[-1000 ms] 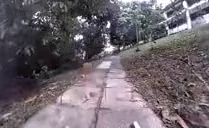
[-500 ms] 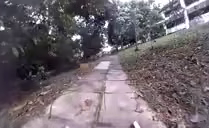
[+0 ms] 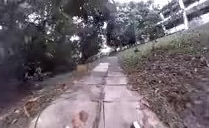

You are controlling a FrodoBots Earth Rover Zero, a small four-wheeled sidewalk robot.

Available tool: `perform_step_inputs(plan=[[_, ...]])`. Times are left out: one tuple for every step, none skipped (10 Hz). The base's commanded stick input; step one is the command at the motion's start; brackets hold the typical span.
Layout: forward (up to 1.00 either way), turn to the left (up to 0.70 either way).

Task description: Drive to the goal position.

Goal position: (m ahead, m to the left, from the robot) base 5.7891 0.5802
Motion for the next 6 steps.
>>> perform_step_inputs(plan=[[0.70,-0.13],[0.70,-0.13],[0.70,-0.13],[0.70,-0.13],[0.70,-0.13],[0.70,-0.13]])
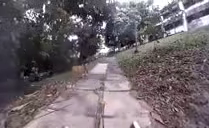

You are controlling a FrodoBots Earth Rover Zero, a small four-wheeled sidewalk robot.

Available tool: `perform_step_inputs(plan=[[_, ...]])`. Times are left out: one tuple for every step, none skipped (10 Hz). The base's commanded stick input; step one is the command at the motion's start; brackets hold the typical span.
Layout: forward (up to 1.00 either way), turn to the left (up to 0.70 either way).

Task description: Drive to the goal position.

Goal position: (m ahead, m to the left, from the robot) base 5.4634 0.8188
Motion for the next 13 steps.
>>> perform_step_inputs(plan=[[0.70,-0.13],[0.70,-0.13],[0.70,-0.13],[0.70,-0.13],[0.70,-0.12],[0.70,-0.02],[0.70,0.01],[0.70,0.01],[0.70,0.01],[0.70,0.01],[0.70,0.01],[0.70,0.01],[0.70,0.01]])
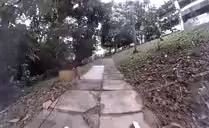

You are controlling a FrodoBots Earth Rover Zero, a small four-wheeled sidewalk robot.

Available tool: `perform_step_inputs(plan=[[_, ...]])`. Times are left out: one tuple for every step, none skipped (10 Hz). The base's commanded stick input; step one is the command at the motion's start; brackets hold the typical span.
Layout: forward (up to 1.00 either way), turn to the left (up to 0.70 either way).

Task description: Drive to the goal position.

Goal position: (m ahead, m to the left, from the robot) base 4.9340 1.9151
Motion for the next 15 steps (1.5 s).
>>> perform_step_inputs(plan=[[0.70,0.01],[0.70,0.01],[0.70,0.01],[0.70,0.01],[0.70,0.01],[0.70,0.01],[0.70,0.01],[0.70,0.01],[0.70,0.01],[0.70,0.01],[0.70,0.01],[0.70,0.01],[0.70,0.01],[0.70,0.01],[0.70,0.01]])
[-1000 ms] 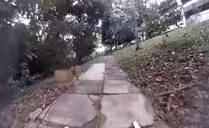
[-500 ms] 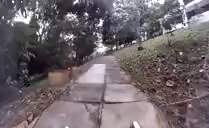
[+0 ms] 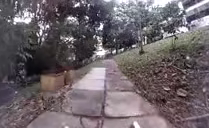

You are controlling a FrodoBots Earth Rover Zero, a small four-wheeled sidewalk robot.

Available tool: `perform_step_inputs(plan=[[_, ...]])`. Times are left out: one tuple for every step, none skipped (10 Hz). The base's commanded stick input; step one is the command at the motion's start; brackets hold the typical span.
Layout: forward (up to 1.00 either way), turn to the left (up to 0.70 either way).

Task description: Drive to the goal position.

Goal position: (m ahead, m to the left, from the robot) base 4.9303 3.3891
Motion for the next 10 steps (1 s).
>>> perform_step_inputs(plan=[[0.70,0.01],[0.70,0.01],[0.70,0.01],[0.70,0.01],[0.70,0.01],[0.70,0.01],[0.70,0.01],[0.70,0.01],[0.70,0.01],[0.70,0.01]])
